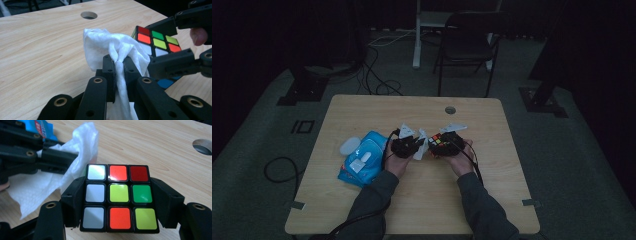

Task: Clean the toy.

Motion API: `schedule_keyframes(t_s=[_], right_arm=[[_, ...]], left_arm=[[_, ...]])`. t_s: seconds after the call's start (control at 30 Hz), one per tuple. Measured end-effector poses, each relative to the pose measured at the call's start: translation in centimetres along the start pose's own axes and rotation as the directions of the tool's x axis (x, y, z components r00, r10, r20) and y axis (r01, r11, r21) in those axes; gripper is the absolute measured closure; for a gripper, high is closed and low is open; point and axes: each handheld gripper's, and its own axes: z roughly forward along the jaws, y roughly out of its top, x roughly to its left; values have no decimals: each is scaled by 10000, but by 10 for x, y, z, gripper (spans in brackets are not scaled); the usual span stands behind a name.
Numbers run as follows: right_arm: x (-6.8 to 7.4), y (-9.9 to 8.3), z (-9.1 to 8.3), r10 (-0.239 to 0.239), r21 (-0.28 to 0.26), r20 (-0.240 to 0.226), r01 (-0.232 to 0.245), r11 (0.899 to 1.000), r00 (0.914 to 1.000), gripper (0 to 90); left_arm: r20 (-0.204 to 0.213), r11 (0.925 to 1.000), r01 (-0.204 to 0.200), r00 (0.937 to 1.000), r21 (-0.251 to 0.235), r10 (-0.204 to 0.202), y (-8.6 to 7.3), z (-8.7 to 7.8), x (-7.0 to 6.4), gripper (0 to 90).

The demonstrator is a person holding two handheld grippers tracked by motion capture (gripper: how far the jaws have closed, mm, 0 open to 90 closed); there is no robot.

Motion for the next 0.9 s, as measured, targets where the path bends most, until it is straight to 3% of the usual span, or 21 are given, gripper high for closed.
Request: schedule_keyframes(t_s=[0.27,0.6,0.9], right_arm=[[5,-4,-4,-836,77,-273,838,9965,9961,343],[8,-6,-3,-1274,114,-439,1280,9917,9909,343],[14,-8,0,-1669,298,-465,1684,9853,9849,342]], left_arm=[[643,10000,-53,9979,1,53,8,-4,-1,848],[1130,9998,-200,9934,58,192,15,-6,-2,848],[1697,9981,-371,9851,490,283,18,-2,1,847]])
